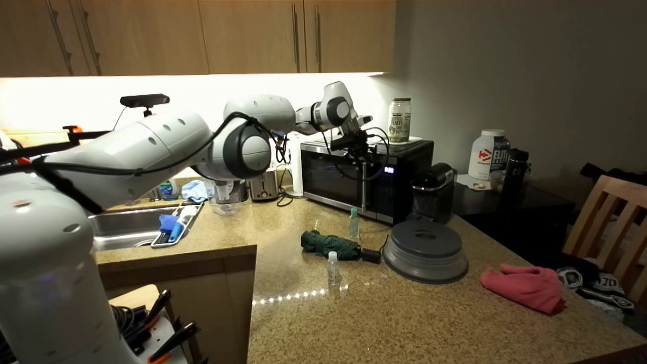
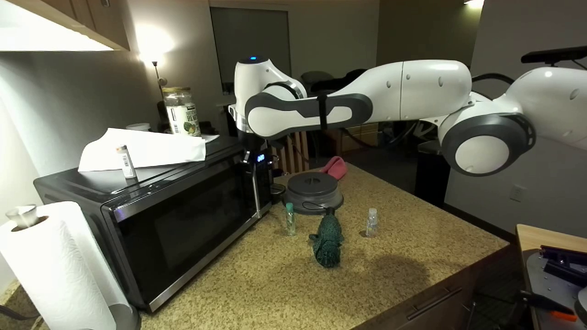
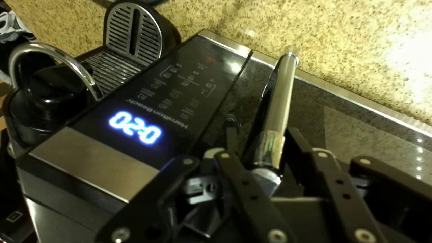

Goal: Open the microwave

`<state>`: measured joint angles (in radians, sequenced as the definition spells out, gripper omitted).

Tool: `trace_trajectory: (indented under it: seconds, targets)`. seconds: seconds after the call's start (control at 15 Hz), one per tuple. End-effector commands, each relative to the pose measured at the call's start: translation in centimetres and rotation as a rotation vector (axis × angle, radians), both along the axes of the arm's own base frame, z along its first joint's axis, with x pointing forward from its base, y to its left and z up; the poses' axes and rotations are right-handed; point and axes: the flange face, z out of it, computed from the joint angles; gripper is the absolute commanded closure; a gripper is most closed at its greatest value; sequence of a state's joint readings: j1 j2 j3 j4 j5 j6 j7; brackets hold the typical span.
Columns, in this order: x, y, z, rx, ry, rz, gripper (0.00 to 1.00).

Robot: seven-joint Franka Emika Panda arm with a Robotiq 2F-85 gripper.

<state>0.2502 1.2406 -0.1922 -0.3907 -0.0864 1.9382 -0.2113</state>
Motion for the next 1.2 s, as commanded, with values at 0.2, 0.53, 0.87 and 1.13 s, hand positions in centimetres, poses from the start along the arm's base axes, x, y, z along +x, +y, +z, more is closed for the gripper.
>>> trace_trajectory:
  seconds: [0.2,0.53,0.87,1.13]
  targets:
    - [0.2,0.0,-0.2,0.011,-0.023,-0.029,0.87]
    - [-0.4,0.4,-0.2,0.033,0.043,-0.026,0.87]
    - [-1.0,1.0,0.2,0.056,0.084,-0.039,0.88]
    - [-1.3,1.5,0.2,0.070,0.105,-0.046,0.87]
